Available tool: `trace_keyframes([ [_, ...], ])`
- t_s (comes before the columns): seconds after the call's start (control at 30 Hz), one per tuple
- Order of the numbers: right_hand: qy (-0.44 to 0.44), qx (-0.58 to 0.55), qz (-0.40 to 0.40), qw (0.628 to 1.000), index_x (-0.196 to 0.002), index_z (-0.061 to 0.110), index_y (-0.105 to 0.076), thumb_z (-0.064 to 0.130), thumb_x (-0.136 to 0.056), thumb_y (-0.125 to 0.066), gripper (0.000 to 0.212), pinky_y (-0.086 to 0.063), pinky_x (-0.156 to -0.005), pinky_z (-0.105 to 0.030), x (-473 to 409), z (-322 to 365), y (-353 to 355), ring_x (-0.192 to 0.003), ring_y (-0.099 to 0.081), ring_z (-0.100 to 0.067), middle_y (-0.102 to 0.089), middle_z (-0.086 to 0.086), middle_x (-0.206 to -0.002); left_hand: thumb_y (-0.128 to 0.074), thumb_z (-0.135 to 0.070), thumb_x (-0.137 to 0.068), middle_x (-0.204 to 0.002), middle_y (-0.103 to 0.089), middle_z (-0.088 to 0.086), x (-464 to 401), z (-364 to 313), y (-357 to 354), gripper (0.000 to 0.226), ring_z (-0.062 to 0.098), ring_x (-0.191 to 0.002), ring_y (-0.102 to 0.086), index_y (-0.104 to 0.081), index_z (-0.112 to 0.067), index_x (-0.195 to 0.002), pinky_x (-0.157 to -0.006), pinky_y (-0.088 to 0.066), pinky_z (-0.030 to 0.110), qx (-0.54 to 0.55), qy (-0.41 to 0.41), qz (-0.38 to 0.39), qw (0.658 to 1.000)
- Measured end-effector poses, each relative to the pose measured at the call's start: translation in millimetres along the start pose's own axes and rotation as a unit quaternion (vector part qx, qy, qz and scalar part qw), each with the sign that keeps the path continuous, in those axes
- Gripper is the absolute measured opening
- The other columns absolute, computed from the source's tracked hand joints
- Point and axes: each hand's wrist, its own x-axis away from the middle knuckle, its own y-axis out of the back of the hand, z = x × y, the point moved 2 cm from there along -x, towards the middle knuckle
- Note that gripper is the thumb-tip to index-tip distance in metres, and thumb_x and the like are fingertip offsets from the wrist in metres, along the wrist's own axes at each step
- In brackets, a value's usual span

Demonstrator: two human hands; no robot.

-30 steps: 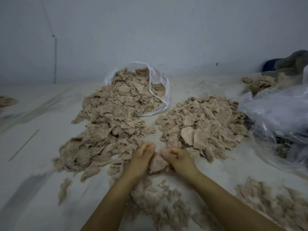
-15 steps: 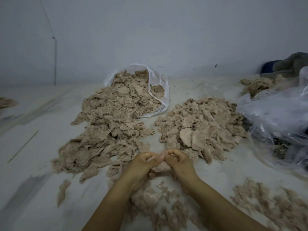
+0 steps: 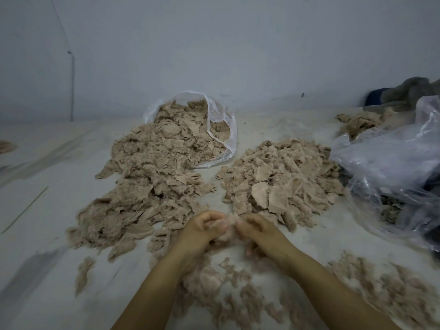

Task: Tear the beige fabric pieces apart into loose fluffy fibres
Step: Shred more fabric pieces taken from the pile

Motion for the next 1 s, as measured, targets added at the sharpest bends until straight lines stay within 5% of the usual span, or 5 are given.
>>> trace_keyframes([
  [0.17, 0.066, -0.026, 0.014, 0.997, -0.078, 0.005, -0.062, 0.009, -0.09, -0.063, 0.012, -0.047, -0.048, -0.019, -1, 3, -13, -0.044, -0.055, -0.008, -0.059, 0.002, -0.05, -0.072, -0.021, -0.077, -0.09, -0.071, 0.014, 2, -3, -5, 0.026, 0.028, -0.087, -0.068, -0.067, -0.01, -0.099, -0.088, -0.053, 0.042, 0.028, 0.026, 0.002, 0.999],
  [0.4, 0.008, 0.064, 0.079, 0.995, -0.068, 0.007, -0.064, 0.019, -0.087, -0.069, 0.023, -0.043, -0.043, -0.021, 6, 0, -7, -0.038, -0.05, -0.008, -0.062, 0.0, -0.052, -0.06, -0.016, -0.091, -0.066, -0.062, 0.001, -4, -7, 14, 0.021, 0.01, -0.055, -0.054, -0.064, -0.013, -0.07, -0.046, -0.04, 0.021, 0.0, -0.01, -0.176, 0.984],
  [0.5, -0.044, 0.09, 0.143, 0.985, -0.088, 0.012, -0.071, 0.042, -0.082, -0.068, 0.031, -0.043, -0.042, -0.02, 12, 4, -4, -0.038, -0.051, -0.009, -0.071, 0.002, -0.07, -0.063, -0.013, -0.086, -0.059, -0.057, 0.001, -3, -8, 17, 0.012, 0.005, -0.042, -0.046, -0.065, -0.007, -0.077, -0.036, -0.035, 0.016, 0.057, 0.018, -0.079, 0.995],
  [0.6, -0.024, -0.008, 0.043, 0.999, -0.096, 0.006, -0.063, 0.035, -0.087, -0.065, 0.031, -0.039, -0.039, -0.019, 5, 10, -10, -0.037, -0.048, -0.009, -0.065, -0.001, -0.059, -0.068, -0.012, -0.08, -0.06, -0.062, 0.005, 2, -3, 0, 0.005, 0.012, -0.048, -0.053, -0.067, -0.008, -0.078, -0.043, -0.044, 0.019, 0.065, 0.04, 0.02, 0.997],
  [1.0, 0.029, -0.199, -0.149, 0.968, -0.097, 0.002, -0.062, 0.009, -0.092, -0.059, 0.009, -0.034, -0.04, -0.02, -15, 15, 9, -0.036, -0.041, -0.009, -0.052, 0.0, -0.044, -0.062, 0.007, -0.084, -0.062, -0.065, 0.004, -7, -1, 20, 0.011, 0.009, -0.048, -0.056, -0.068, -0.003, -0.086, -0.048, -0.051, 0.018, 0.062, -0.007, -0.176, 0.982],
])
